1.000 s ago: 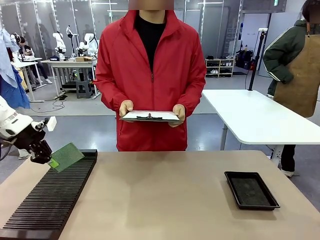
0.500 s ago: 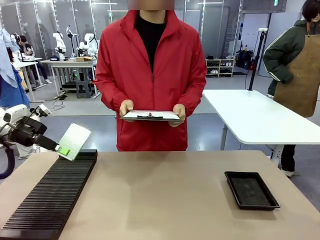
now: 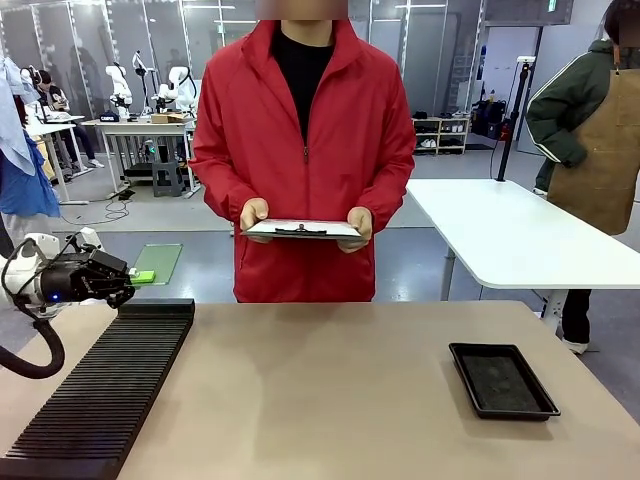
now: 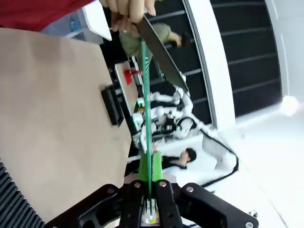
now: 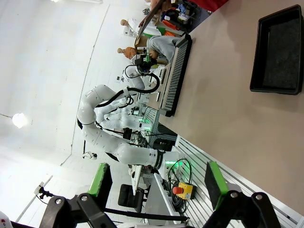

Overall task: Inspect the PCB.
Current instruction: Pick up the Blank PCB and present it to the human.

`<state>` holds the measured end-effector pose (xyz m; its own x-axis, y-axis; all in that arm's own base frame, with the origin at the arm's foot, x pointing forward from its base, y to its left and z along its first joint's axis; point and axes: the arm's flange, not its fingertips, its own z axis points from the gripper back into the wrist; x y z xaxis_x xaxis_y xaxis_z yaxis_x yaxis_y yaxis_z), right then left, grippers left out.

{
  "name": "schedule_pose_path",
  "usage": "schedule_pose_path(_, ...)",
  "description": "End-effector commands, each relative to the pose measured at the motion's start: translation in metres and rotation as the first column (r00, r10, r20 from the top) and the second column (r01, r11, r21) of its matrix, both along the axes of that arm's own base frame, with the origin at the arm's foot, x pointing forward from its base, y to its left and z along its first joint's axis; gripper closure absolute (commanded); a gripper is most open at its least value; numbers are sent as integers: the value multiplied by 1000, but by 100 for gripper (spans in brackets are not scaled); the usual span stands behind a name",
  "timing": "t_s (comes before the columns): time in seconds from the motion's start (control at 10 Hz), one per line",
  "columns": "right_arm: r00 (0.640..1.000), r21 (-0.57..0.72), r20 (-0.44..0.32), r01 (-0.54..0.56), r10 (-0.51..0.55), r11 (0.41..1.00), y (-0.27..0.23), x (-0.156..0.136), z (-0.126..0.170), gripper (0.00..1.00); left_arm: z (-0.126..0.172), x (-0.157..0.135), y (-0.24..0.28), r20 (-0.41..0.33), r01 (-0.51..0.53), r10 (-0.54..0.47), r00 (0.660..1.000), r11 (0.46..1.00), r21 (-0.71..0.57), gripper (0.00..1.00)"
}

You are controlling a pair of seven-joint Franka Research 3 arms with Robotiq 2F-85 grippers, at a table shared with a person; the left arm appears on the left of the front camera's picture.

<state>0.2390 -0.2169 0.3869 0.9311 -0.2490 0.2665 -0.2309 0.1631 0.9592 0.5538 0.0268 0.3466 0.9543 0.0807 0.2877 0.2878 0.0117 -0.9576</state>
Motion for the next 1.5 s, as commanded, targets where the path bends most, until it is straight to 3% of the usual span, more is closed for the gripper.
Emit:
schedule_pose_path(0.0, 1000, 9, 9, 1, -1, 1000, -1, -1, 1, 0, 12, -7, -12, 11, -92, 92, 996, 996, 1, 97)
schedule_pose_path(0.1, 1000, 9, 9, 1, -1, 1000, -1, -1, 1, 0, 0, 0, 0, 0, 0, 0, 1000, 1000, 0, 97)
schedule_pose_path(0.5, 1000, 9, 9, 1, -1, 1000, -1, -1, 1, 0, -1, -2, -3, -11, -31, 31, 999, 1000, -2, 97)
schedule_pose_path(0.7, 1000, 9, 9, 1, -1, 1000, -1, -1, 1, 0, 0, 0, -29, -186, -94, 89, 979, 995, -18, 97)
schedule_pose_path(0.8, 1000, 9, 9, 1, -1, 1000, -1, -1, 1, 0, -5, 7, -36, -297, -120, 103, 949, 992, -39, 97)
schedule_pose_path(0.9, 1000, 9, 9, 1, -1, 1000, -1, -1, 1, 0, -10, 5, -45, -344, -128, 102, 934, 990, -54, 97)
schedule_pose_path(1.0, 1000, 9, 9, 1, -1, 1000, -1, -1, 1, 0, -14, 0, -57, -364, -133, 103, 926, 990, -57, 97)
schedule_pose_path(1.2, 1000, 9, 9, 1, -1, 1000, -1, -1, 1, 0, -10, -14, -81, -320, -30, 21, 947, 999, -24, 97)
schedule_pose_path(1.4, 1000, 9, 9, 1, -1, 1000, -1, -1, 1, 0, -7, -23, -91, -319, 13, -21, 948, 1000, -27, 97)
